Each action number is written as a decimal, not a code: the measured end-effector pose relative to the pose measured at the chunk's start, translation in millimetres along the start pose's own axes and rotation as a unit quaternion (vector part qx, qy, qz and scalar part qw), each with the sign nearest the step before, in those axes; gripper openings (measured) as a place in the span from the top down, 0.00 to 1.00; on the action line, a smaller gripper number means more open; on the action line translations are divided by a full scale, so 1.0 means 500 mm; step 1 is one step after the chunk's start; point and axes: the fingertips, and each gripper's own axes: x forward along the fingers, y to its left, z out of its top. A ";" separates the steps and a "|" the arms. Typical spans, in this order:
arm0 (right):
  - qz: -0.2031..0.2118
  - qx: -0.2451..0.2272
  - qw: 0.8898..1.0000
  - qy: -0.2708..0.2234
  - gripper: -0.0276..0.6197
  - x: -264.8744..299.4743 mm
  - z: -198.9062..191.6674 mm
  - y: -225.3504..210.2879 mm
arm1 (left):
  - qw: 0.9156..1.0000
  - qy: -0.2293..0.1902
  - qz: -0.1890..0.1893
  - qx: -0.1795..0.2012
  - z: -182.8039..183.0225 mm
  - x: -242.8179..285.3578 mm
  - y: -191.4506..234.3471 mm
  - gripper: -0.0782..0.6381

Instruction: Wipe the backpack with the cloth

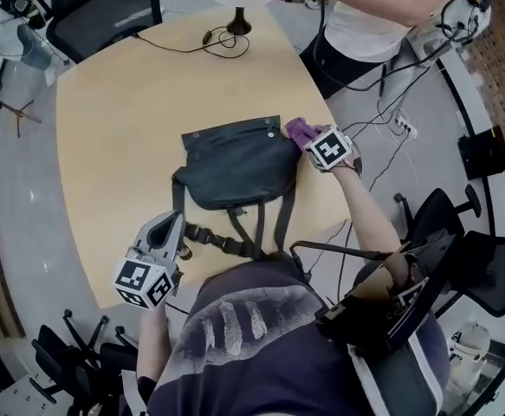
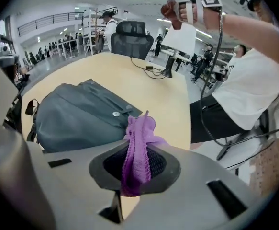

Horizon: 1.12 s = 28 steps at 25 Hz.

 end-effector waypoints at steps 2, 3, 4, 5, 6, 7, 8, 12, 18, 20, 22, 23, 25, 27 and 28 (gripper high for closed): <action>0.026 0.014 1.000 -0.004 0.91 0.022 -0.008 0.052 | 1.000 -0.004 0.000 0.001 0.006 -0.003 -0.002 0.88; 0.040 0.024 0.999 -0.011 0.91 0.028 -0.008 0.075 | 1.000 -0.005 0.002 0.001 0.007 -0.007 -0.001 0.88; 0.052 0.036 0.998 -0.020 0.91 0.031 -0.005 0.096 | 1.000 -0.006 0.004 0.001 0.006 -0.012 0.000 0.88; 0.059 0.041 0.997 -0.026 0.91 0.031 -0.001 0.115 | 1.000 -0.007 0.007 0.000 0.004 -0.017 0.002 0.88; 0.060 0.034 0.997 -0.029 0.91 0.029 0.003 0.131 | 1.000 -0.007 0.010 -0.002 0.000 -0.022 0.004 0.88; 0.057 0.019 0.998 -0.028 0.91 0.027 0.008 0.145 | 1.000 -0.007 0.013 -0.003 -0.005 -0.026 0.007 0.88; 0.056 0.006 0.998 -0.028 0.91 0.024 0.014 0.157 | 1.000 -0.006 0.015 -0.005 -0.010 -0.030 0.010 0.88; 0.064 -0.009 0.997 -0.029 0.91 0.014 0.034 0.203 | 1.000 -0.006 0.014 -0.013 -0.026 -0.043 0.014 0.88; 0.091 -0.054 0.994 -0.035 0.91 -0.007 0.063 0.312 | 1.000 -0.013 0.004 -0.014 -0.034 -0.054 0.008 0.88; 0.101 -0.086 0.990 -0.038 0.91 -0.013 0.080 0.360 | 1.000 -0.016 0.002 -0.013 -0.035 -0.061 0.008 0.88; 0.110 -0.102 0.988 -0.041 0.91 -0.015 0.101 0.400 | 1.000 -0.019 0.001 -0.012 -0.032 -0.069 0.012 0.88; 0.119 -0.107 0.986 -0.040 0.91 -0.015 0.108 0.419 | 1.000 -0.021 0.001 -0.012 -0.032 -0.073 0.014 0.88; 0.130 -0.129 0.983 -0.036 0.91 -0.015 0.117 0.459 | 1.000 -0.023 0.002 -0.011 -0.033 -0.082 0.018 0.88; 0.136 -0.146 0.979 -0.035 0.91 -0.016 0.123 0.493 | 1.000 -0.024 0.002 -0.011 -0.036 -0.093 0.022 0.88; 0.142 -0.147 0.978 -0.039 0.91 -0.018 0.127 0.510 | 1.000 -0.025 0.002 -0.012 -0.038 -0.099 0.025 0.88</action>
